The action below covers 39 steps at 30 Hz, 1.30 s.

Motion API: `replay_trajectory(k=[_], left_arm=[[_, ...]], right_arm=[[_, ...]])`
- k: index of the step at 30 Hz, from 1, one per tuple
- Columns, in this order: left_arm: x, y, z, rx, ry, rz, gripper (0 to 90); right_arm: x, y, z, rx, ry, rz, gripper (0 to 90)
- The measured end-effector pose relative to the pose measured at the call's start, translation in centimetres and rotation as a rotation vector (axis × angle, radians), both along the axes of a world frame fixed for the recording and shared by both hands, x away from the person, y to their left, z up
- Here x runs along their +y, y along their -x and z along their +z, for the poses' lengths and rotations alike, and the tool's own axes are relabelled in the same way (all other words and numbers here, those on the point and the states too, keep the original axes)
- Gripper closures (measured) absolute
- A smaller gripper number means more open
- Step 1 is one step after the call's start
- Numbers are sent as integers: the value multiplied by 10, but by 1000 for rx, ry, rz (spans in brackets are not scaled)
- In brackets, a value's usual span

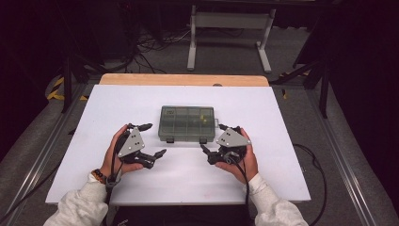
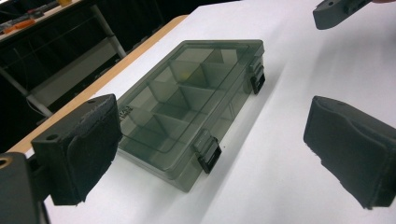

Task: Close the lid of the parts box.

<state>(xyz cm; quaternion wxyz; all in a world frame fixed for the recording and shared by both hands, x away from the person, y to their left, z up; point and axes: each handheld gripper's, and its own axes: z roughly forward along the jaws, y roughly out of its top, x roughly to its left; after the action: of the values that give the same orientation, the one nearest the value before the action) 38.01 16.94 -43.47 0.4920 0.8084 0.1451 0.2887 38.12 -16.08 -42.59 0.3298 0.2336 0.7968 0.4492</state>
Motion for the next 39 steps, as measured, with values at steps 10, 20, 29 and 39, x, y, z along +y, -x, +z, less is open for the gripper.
replay_trajectory(k=[10,20,29,39], left_arm=[[7,8,1,-10,1,0,53],[15,18,-1,-31,-10,3,55],[26,26,-7,-45,-17,23,61],[44,34,-15,-45,-15,55,64]], right_arm=[[-8,9,-1,-8,19,0,90],[-16,17,-2,-28,40,4,90],[-22,24,-5,-41,60,3,89],[-35,32,-12,-54,77,1,87]])
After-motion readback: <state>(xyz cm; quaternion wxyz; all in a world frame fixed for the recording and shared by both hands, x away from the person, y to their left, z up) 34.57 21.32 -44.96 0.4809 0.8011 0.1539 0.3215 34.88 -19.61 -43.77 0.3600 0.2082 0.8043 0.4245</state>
